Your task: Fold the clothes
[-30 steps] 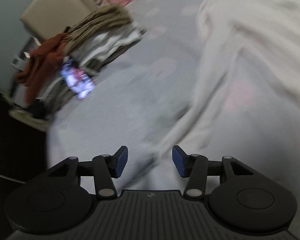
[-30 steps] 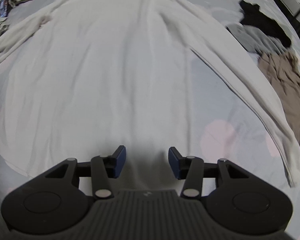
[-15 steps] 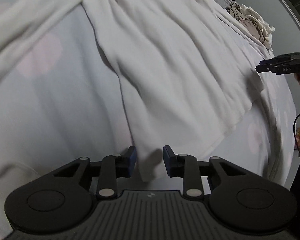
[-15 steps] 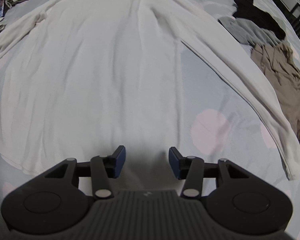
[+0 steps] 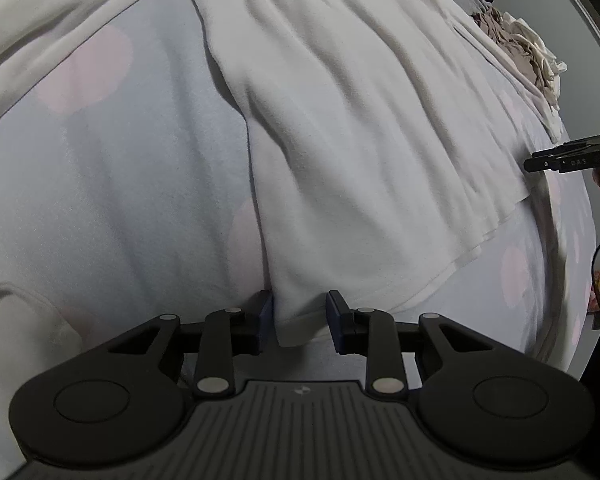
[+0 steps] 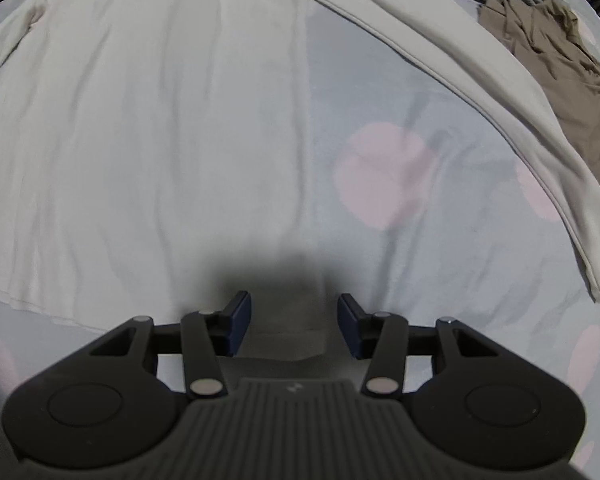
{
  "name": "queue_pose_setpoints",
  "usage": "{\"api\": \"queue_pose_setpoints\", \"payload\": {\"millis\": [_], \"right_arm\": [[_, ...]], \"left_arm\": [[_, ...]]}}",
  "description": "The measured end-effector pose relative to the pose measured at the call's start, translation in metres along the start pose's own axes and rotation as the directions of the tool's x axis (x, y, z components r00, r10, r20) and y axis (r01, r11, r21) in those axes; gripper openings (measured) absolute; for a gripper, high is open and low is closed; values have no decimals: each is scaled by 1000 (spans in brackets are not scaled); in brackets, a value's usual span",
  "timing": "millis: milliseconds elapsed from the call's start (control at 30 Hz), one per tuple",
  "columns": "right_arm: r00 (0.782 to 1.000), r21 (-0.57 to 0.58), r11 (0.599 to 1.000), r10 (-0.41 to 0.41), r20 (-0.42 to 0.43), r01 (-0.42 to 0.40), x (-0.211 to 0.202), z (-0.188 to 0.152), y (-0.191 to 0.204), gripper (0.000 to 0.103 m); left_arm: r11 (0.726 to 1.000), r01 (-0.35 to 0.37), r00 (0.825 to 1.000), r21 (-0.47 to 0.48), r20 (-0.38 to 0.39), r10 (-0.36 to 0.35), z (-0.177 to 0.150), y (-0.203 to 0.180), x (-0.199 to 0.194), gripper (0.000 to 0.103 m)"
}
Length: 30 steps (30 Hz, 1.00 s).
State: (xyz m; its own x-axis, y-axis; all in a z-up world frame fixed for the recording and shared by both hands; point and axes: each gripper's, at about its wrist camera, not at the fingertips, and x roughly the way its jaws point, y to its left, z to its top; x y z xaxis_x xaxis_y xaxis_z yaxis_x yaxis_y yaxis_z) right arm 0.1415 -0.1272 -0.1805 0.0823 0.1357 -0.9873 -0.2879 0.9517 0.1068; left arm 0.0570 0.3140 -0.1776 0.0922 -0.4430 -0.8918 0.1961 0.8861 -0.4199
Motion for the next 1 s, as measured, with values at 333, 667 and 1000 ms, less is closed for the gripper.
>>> {"api": "queue_pose_setpoints", "payload": {"millis": [333,667,1000], "right_arm": [[998,22,997,68,-7,-68,2,-2,-14,9],[982,17,982,188,-6,-187,-36,-21,-45,6],[984,-29,984,176,-8,-176,-84,-29,-79,6]], "left_arm": [[998,59,998,9,-10,-59,-6,-6,-6,2],[992,94,994,89,-61,-88,-11,-16,-38,2],[967,140,979,211,-174,-104,-17,-30,-45,2]]}}
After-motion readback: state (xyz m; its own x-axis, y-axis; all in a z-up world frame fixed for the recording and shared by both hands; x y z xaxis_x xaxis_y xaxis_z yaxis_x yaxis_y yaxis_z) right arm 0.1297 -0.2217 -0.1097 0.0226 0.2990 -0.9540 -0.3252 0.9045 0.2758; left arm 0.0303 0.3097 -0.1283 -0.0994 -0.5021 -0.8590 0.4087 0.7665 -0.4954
